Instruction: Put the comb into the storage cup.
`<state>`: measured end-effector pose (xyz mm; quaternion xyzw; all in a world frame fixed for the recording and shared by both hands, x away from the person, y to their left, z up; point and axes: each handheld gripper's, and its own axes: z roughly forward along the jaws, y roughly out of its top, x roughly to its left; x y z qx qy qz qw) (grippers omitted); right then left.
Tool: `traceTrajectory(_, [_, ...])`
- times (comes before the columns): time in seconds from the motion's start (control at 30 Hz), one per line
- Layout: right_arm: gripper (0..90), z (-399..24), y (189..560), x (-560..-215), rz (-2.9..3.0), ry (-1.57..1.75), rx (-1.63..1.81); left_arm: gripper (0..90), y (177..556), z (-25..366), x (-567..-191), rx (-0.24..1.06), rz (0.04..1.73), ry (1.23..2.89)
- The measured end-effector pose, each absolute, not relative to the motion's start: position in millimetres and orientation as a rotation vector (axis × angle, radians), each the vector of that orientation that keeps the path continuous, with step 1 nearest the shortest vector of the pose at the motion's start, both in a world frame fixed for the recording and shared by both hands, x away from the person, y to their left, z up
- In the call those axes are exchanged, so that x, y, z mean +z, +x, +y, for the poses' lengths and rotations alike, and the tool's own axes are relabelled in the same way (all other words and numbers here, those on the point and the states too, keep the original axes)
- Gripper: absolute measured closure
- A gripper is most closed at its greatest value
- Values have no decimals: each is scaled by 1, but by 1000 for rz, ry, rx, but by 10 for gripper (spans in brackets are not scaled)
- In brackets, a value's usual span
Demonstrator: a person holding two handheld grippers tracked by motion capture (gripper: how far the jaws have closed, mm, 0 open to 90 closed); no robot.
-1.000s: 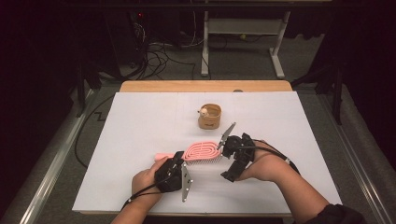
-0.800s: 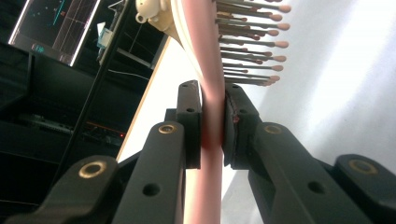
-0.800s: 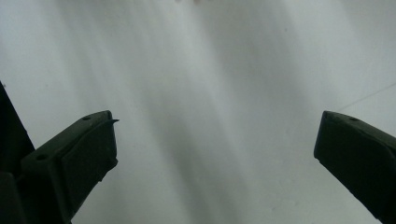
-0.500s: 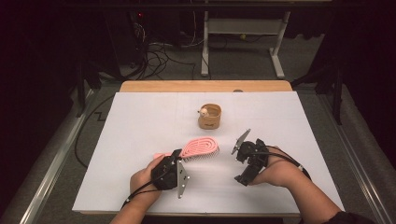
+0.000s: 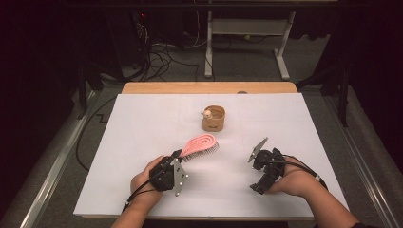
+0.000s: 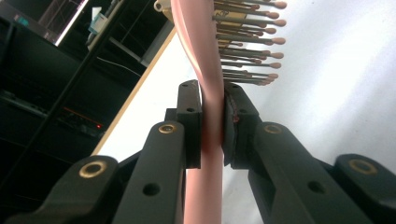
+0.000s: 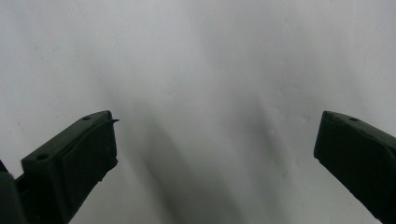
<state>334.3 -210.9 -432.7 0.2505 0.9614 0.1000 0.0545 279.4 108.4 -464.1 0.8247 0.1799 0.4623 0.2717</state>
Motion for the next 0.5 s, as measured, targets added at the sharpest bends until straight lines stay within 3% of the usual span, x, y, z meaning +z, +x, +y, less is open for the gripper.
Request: traceTrajectory(0.5, [5, -238, 330, -442, 2804, 878, 543, 800, 287, 127, -457, 1059, 628, 2126])
